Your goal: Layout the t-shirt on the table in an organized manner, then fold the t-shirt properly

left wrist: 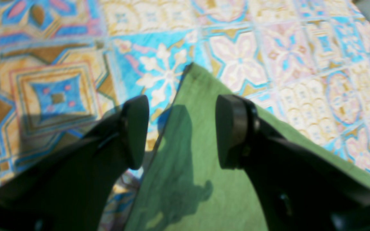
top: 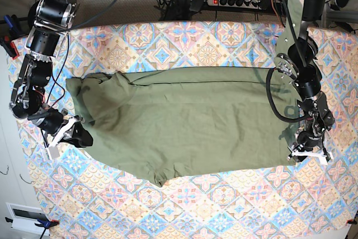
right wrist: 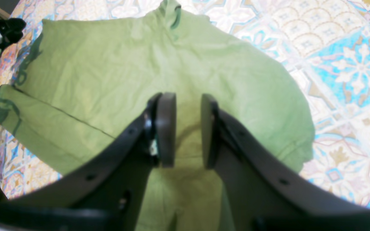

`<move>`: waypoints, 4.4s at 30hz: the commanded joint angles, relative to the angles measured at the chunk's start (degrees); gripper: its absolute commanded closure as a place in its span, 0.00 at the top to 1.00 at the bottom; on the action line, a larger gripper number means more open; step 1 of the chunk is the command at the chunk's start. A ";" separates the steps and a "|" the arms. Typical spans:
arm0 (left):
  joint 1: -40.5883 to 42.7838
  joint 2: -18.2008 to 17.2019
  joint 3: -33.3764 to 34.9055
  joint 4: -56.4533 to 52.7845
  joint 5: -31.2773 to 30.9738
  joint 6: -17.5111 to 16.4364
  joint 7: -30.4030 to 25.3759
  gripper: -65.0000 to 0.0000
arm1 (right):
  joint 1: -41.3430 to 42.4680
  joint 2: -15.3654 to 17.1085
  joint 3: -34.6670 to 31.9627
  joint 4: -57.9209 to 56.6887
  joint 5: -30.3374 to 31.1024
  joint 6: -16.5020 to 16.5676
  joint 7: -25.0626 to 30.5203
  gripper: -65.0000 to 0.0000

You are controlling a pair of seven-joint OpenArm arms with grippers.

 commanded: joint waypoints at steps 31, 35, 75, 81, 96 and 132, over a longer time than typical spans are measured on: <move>41.27 9.68 -6.38 71.13 -24.51 -7.12 43.37 0.50 | -18.74 1.18 0.55 19.29 1.28 0.19 -2.88 0.20; 45.23 11.08 -8.67 72.01 -27.23 -7.12 43.20 0.50 | -20.93 1.18 0.55 19.29 1.28 0.19 -2.88 0.20; 42.59 16.27 -9.02 59.17 -31.63 -7.47 42.14 0.50 | -22.78 1.09 0.55 19.29 1.28 0.19 -2.79 0.20; 40.39 16.45 -9.02 58.82 -31.01 -7.47 41.96 0.50 | -22.78 1.09 0.55 19.20 1.28 0.19 -2.70 0.20; 41.45 16.71 -9.37 58.56 -32.16 -7.65 44.34 0.00 | -26.47 1.09 5.74 19.20 1.28 0.19 -2.88 0.28; 42.94 13.81 -9.11 58.56 -34.71 -7.65 44.43 0.00 | -17.59 0.92 14.97 -8.49 1.28 0.19 -2.09 0.45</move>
